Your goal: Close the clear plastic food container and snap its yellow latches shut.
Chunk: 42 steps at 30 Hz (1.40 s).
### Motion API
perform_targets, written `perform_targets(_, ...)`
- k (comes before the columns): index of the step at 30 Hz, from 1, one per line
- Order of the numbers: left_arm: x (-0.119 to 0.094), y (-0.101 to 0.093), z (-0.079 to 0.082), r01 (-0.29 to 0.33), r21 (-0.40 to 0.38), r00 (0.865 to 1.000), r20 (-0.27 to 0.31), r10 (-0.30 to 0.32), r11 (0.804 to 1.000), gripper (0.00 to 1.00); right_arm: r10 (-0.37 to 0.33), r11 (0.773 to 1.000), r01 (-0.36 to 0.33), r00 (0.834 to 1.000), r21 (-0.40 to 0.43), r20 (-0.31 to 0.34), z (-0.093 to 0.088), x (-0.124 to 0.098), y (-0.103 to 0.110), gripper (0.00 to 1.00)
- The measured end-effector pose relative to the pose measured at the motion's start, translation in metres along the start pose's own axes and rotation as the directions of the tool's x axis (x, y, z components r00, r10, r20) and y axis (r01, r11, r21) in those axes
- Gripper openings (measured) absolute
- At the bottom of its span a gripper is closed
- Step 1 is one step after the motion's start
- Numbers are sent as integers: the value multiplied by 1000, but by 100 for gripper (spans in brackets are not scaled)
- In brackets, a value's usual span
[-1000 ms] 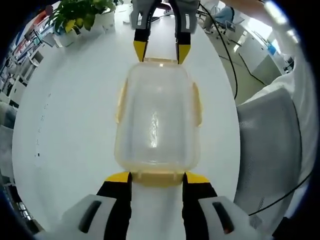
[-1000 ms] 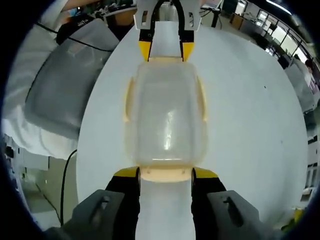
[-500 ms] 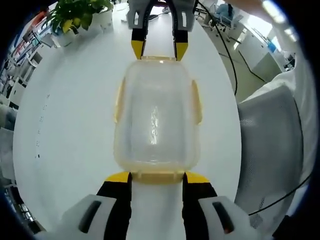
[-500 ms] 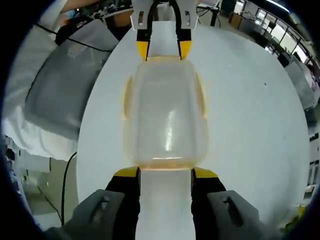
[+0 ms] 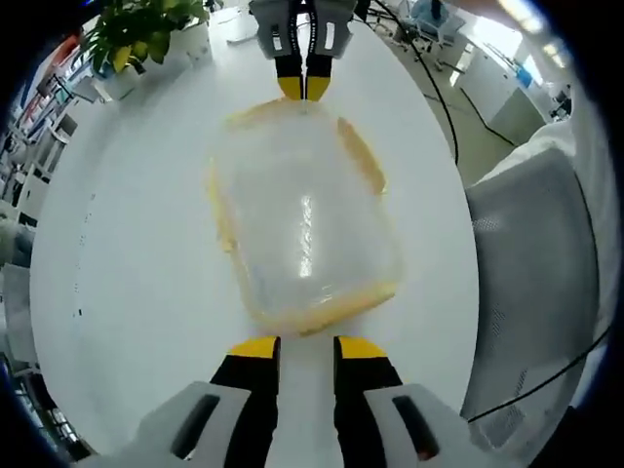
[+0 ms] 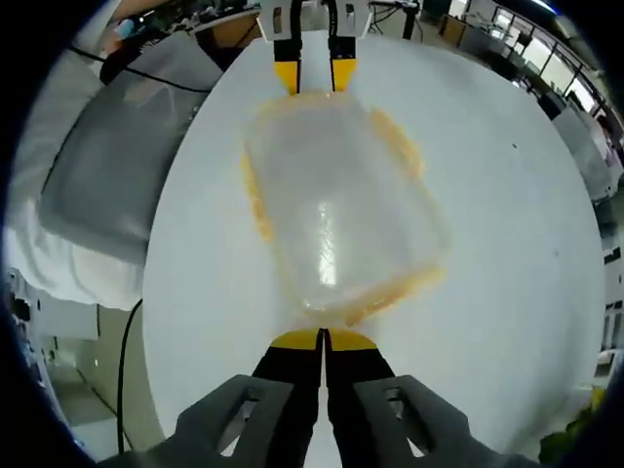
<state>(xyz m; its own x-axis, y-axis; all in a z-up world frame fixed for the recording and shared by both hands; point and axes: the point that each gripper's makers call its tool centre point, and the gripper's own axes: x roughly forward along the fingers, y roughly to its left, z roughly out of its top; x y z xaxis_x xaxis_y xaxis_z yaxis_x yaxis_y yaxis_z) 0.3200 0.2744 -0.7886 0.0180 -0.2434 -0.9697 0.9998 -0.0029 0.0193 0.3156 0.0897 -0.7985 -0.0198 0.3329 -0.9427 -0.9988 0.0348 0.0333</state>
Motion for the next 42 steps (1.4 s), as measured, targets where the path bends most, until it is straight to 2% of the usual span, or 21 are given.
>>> perform_targets(3,-3,2,-2,-7,-18,1000,5,7,1000,16,-8,1000,8,1000,-5,-7,-1,1,-2,0)
perform_targets(9,-15,4,-7,0,-128,1000,31,4,992,20,-14,999,15,1000,35,-21,-7,-3,-5,5)
perform_targets(12,-17,3,-10,6,-151,999,37,0,988,23,-22,999,23,1000,44,-22,-9,-5,-7,5)
perform_targets(19,-18,2,-14,9,-251,999,43,1,968,25,-30,997,32,999,72,-26,-10,-8,-9,9)
perform_targets(21,-19,3,-17,8,-279,999,33,2,960,28,-35,996,37,999,82,-30,-12,-9,-11,11)
perform_targets(24,-19,-7,-16,66,-383,997,56,-48,921,37,-40,994,43,999,97,-36,-14,-10,-13,16)
perform_targets(25,-20,-7,-18,64,-443,998,49,-48,894,38,-41,994,44,999,103,-35,-14,-10,-14,16)
perform_targets(27,-23,-7,-25,59,-565,998,25,-55,823,41,-46,992,50,998,112,-38,-15,-11,-16,16)
perform_targets(28,-24,-6,-25,61,-596,998,33,-52,801,43,-58,991,62,998,116,-39,-16,-11,-19,16)
perform_targets(29,-26,-8,-23,80,-651,997,58,-55,755,43,-65,990,69,997,122,-40,-16,-12,-21,17)
perform_targets(31,-28,-15,-12,155,-724,988,134,-83,672,43,-83,986,88,996,143,-39,-15,-13,-26,18)
perform_targets(32,-30,-18,-5,206,-732,977,187,-99,649,43,-102,984,107,994,145,-36,-15,-14,-31,18)
perform_targets(33,-33,-23,6,276,-753,958,263,-112,597,43,-119,981,123,992,153,-34,-14,-14,-35,19)
perform_targets(34,-34,-25,9,298,-790,953,281,-116,536,43,-134,976,137,991,167,-30,-13,-16,-39,20)
perform_targets(35,-35,-24,13,326,-822,943,315,-104,467,44,-141,973,143,990,179,-25,-12,-17,-41,20)
perform_targets(36,-35,-21,15,334,-835,939,332,-84,436,45,-144,971,145,989,190,-19,-11,-18,-42,21)
perform_targets(37,-36,-19,17,346,-853,934,351,-62,392,45,-153,966,152,988,210,-14,-9,-21,-46,21)
perform_targets(39,-36,-23,20,369,-874,927,368,-64,316,44,-177,960,171,984,222,3,-5,-24,-51,20)
perform_targets(40,-36,-23,22,387,-868,919,390,-57,312,41,-186,954,179,983,241,7,-3,-26,-54,20)
perform_targets(41,-35,-19,24,388,-875,916,400,-20,288,40,-194,944,183,981,275,13,-2,-27,-57,19)
perform_targets(42,-35,-18,26,402,-887,911,412,-2,227,40,-194,939,180,981,294,18,0,-28,-58,18)
